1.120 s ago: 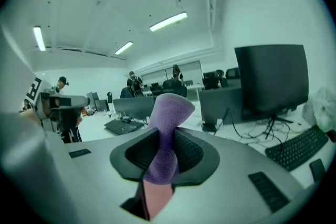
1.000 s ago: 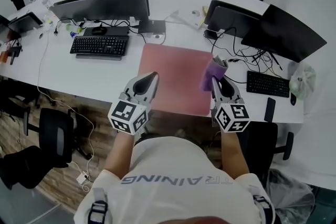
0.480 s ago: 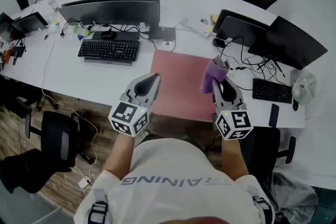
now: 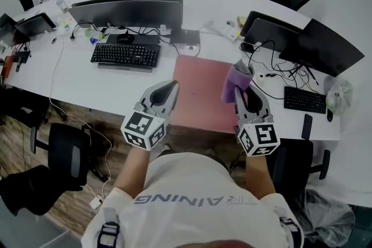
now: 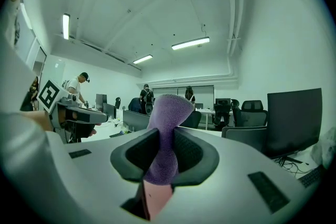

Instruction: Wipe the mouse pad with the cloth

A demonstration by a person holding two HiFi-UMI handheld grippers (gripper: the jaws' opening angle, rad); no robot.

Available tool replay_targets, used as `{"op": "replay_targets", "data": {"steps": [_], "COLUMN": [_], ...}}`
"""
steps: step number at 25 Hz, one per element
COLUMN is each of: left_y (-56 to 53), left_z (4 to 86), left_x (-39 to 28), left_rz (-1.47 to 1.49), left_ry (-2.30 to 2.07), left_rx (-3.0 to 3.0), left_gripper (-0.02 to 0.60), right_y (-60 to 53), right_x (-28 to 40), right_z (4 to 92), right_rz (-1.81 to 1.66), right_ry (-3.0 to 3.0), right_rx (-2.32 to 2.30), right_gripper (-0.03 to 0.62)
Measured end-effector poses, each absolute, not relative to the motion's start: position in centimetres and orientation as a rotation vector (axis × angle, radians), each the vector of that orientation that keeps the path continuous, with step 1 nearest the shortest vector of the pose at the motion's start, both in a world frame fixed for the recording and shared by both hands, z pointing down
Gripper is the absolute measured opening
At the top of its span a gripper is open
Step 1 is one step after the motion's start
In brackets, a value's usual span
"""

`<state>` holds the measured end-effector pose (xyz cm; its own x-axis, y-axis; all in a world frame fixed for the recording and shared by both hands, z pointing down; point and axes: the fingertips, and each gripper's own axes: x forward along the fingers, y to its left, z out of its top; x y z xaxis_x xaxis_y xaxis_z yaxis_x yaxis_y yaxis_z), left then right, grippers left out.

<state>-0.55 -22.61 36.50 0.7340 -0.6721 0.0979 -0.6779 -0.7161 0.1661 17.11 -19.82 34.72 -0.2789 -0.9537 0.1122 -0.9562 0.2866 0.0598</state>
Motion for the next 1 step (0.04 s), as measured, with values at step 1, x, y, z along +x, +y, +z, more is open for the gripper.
{"op": "replay_targets", "data": {"steps": [1], "left_y": [-22.61], "left_z": [36.52], "left_x": [-0.74], "left_rz": [0.046], "left_ry": [-1.079], "left_rx": [2.744], "left_gripper": [0.032], "right_y": [-19.83], "right_x": [16.86], "right_z": [34.71], "right_rz": [0.019], "right_ry": [-2.411], "right_rx": [1.802], "right_gripper": [0.103]}}
